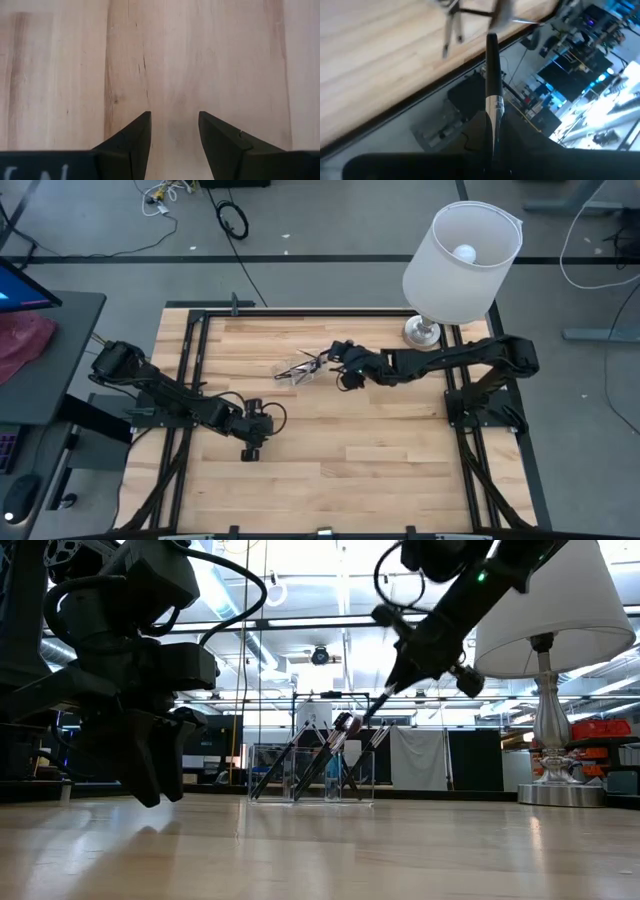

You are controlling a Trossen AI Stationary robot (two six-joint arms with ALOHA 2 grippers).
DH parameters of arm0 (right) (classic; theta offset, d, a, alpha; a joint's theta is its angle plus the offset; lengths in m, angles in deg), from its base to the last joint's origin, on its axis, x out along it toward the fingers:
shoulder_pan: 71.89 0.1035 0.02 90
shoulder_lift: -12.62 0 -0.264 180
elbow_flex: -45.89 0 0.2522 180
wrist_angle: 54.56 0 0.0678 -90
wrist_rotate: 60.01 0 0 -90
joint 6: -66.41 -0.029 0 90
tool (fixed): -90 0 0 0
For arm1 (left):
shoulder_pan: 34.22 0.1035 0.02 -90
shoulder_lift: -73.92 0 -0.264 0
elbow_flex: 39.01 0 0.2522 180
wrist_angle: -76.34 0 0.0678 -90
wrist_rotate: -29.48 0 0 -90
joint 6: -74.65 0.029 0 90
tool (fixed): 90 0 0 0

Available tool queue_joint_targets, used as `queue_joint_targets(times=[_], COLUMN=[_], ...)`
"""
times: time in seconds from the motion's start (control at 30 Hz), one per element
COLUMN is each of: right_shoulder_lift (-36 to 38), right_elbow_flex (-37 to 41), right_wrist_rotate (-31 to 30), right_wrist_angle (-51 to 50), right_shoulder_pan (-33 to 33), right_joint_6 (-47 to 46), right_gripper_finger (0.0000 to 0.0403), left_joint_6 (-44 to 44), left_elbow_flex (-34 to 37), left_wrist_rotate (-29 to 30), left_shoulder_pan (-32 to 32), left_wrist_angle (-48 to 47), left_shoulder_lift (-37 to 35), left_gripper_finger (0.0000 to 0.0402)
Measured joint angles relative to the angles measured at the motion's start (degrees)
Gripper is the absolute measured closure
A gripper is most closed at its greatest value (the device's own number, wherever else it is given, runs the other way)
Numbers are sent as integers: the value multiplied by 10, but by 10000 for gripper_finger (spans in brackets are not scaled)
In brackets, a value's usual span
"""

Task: Put items in baskets/containers
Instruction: Put the black powder brush into the transparent organizer

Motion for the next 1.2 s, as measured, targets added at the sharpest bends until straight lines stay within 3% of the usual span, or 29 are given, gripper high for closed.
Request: queue_joint_targets(times=[0.3, 0.57, 0.9, 1.2], right_shoulder_lift=[-69, -86, -87, -87], right_elbow_flex=[0, 0, 0, 0], right_wrist_rotate=[14, 65, 85, 84], right_wrist_angle=[15, 46, 58, 91], right_shoulder_pan=[-18, -19, -19, -18], right_joint_6=[74, 106, 81, -19], right_gripper_finger=[355, 354, 301, 271], left_joint_6=[0, 0, 0, -3], left_elbow_flex=[0, 0, 0, 0], left_wrist_rotate=[29, 36, 36, 36], left_shoulder_pan=[0, 1, 1, 1], left_wrist_angle=[7, 7, 8, 9], left_shoulder_lift=[0, 0, 0, 0], left_gripper_finger=[232, 232, 232, 232])
